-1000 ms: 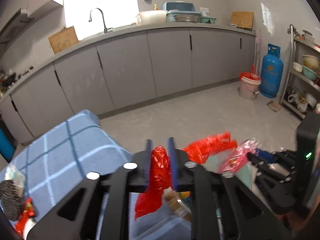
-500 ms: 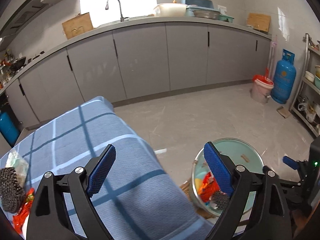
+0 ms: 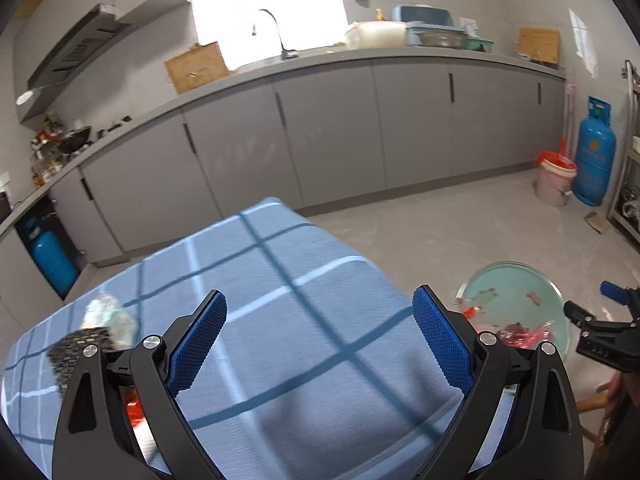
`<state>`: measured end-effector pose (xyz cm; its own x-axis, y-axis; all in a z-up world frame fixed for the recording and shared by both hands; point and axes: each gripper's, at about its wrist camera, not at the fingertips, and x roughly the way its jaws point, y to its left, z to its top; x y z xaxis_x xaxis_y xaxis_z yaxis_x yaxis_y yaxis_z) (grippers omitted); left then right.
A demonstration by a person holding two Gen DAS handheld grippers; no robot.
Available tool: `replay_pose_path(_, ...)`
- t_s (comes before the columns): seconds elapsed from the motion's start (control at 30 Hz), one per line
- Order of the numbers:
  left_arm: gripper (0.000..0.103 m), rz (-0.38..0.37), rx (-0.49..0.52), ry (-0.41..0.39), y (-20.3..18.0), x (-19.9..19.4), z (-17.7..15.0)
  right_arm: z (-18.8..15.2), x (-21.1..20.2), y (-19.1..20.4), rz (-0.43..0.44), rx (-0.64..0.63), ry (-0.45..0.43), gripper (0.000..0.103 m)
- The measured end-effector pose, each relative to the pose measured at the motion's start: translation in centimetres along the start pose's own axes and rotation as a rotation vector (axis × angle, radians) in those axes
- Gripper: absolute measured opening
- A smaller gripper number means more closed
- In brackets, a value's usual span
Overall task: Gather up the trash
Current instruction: 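Open both tools to drop the bags into the basin, then move both tools back to the table toward the second black mesh net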
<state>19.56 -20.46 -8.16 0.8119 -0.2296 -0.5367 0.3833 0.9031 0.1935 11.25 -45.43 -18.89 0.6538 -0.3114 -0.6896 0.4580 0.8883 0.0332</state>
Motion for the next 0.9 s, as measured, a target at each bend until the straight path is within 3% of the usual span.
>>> replay_pose_path(0.23,0.093,0.102,-0.038,0.001,5.2,-2.6,-1.8,1.3,-2.3,4.7,0.071,-0.073,-0.041,0.089)
replay_pose_path(0.67,0.093,0.341,-0.188,0.110,18.4,-5.0,-8.2,0.4,-5.3,15.1,0.222,-0.229,-0.042,0.089)
replay_pose_path(0.9,0.093,0.393,-0.267,0.141,22.7,-5.8,-10.6,-0.2,-6.6,19.9,0.284,-0.301,-0.038,0.089)
